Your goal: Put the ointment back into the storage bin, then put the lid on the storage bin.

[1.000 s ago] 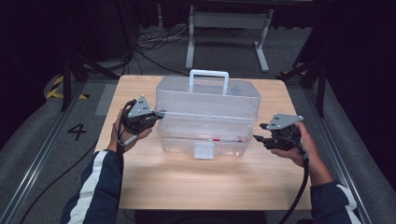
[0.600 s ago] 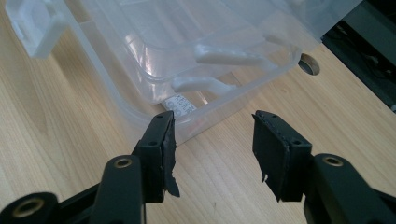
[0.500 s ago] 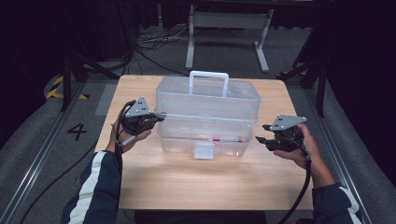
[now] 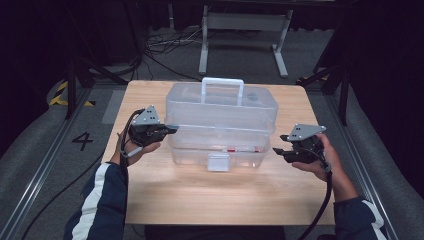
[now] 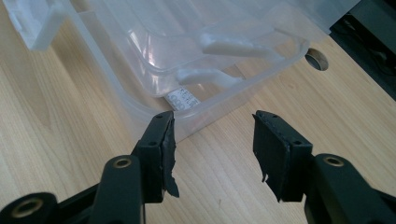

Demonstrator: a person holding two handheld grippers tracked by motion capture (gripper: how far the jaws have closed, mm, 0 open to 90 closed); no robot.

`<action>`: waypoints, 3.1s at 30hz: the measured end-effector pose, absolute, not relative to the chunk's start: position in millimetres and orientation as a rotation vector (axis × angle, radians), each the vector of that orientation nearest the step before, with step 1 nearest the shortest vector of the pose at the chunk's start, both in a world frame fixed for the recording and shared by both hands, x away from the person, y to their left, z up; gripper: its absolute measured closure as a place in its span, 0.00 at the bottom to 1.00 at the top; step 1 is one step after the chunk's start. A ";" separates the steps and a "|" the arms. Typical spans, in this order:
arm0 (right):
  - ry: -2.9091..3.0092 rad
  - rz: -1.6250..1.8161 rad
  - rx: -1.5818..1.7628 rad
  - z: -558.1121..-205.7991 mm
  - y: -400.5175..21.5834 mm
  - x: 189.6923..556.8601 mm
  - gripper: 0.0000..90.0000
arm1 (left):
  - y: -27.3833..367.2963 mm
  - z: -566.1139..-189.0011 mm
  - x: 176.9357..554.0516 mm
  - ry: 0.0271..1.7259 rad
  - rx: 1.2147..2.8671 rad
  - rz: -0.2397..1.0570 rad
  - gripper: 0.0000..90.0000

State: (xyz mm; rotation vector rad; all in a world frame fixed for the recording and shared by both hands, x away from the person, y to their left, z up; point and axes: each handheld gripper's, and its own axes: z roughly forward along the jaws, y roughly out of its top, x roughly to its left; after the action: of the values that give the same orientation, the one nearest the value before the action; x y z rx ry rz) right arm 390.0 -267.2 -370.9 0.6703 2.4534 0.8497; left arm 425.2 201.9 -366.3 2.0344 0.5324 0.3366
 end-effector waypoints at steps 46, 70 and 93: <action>2.479 0.845 0.660 -375.7 -264.5 384.7 0.53 | 178.8 -354.5 383.9 0.498 2.184 0.437 1.00; 2.494 0.840 0.626 -378.8 -261.0 381.3 0.53 | 171.7 -365.3 360.4 0.471 2.252 0.494 0.99; 2.478 0.751 0.577 -383.6 -267.7 367.4 0.50 | 203.4 -384.7 341.9 0.514 2.335 0.643 0.70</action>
State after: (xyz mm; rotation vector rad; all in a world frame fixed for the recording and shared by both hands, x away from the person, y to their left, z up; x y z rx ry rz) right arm 367.4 -267.7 -383.6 0.5775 2.4778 0.7510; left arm 341.9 203.4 -384.7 2.3351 0.5137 0.6432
